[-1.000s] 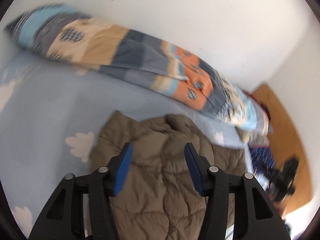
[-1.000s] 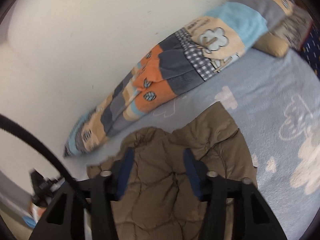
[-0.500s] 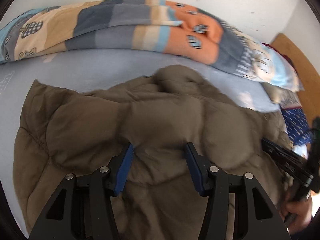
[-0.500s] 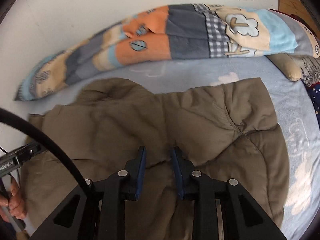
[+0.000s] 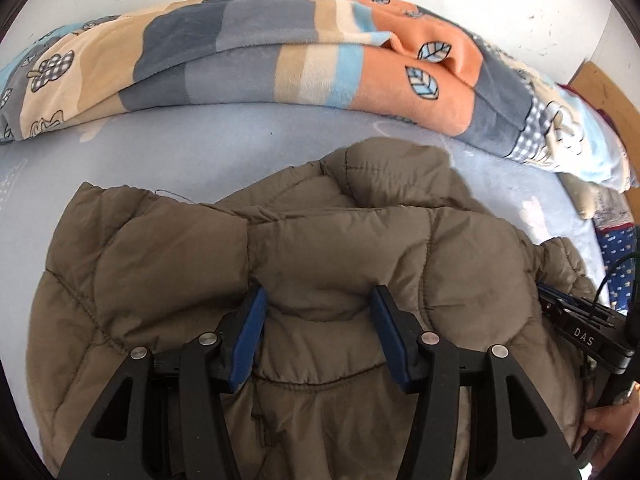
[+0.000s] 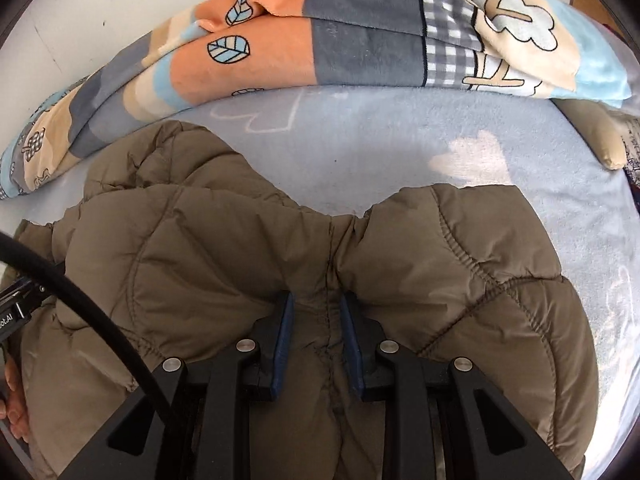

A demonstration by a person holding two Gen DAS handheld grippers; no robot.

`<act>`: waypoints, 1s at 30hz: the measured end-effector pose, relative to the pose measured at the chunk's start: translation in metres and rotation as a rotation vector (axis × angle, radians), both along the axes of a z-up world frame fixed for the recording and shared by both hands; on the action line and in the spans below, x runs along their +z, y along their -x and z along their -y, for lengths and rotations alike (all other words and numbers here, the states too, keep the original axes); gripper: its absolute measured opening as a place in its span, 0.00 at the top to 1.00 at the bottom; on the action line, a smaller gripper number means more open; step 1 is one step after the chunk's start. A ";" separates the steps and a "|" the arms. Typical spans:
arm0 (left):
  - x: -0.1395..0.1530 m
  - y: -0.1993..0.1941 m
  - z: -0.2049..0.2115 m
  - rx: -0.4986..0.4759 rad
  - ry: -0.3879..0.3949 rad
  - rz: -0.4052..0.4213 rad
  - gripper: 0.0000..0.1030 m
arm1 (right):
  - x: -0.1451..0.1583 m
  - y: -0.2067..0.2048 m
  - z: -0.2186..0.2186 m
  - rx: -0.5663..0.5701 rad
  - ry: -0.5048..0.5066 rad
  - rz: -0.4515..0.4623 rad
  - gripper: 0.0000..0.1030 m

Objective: Fold large clothes
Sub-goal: 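Press the folded jacket flat with both grippers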

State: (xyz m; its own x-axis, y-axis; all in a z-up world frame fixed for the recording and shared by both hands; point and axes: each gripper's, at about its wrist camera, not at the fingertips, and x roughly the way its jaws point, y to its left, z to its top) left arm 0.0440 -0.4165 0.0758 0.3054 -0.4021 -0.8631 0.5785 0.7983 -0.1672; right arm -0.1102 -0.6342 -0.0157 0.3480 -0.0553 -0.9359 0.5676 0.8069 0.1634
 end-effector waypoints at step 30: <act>0.051 0.186 -0.198 0.048 0.091 0.200 0.48 | 0.155 0.191 -0.181 0.021 0.042 0.366 0.60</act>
State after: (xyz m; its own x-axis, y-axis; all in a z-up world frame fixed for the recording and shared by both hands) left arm -0.1421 -0.2189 0.1270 0.4878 -0.4568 -0.7439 0.5693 0.8125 -0.1256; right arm -0.3009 -0.4534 0.1389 0.6609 -0.0803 -0.7461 0.4613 0.8278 0.3195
